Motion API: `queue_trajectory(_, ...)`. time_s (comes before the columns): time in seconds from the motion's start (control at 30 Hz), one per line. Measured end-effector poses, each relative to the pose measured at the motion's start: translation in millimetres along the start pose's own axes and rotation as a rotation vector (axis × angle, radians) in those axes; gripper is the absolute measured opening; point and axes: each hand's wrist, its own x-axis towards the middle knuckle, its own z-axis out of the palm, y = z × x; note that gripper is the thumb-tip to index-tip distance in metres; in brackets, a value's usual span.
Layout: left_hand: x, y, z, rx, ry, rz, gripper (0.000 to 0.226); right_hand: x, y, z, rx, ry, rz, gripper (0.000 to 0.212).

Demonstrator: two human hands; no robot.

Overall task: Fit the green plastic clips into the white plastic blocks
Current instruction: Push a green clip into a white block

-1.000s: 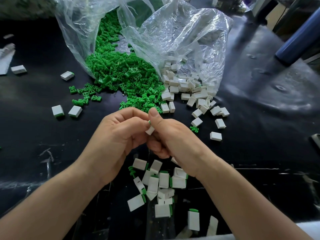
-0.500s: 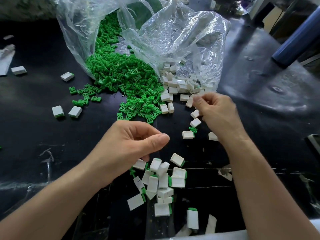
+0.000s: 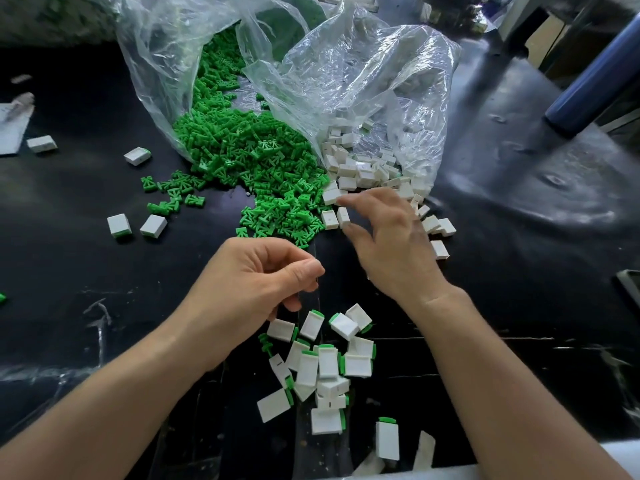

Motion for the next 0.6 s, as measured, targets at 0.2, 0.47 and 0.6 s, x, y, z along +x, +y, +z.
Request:
queue_trajectory(0.2,2,-2,-1,-0.016,0.053,0.006,0.012,-2,-8,12,-0.100,0.017,-0.113,0.046)
queue_trajectory(0.47,3,-3,-1,-0.012,0.058,-0.013,0.014,3,2,10,-0.100,0.023,-0.014,0.020)
queue_trajectory(0.6,5,-5,-1,-0.001,0.091,-0.014,0.012,2,5,6,-0.056,0.041,0.012,0.012)
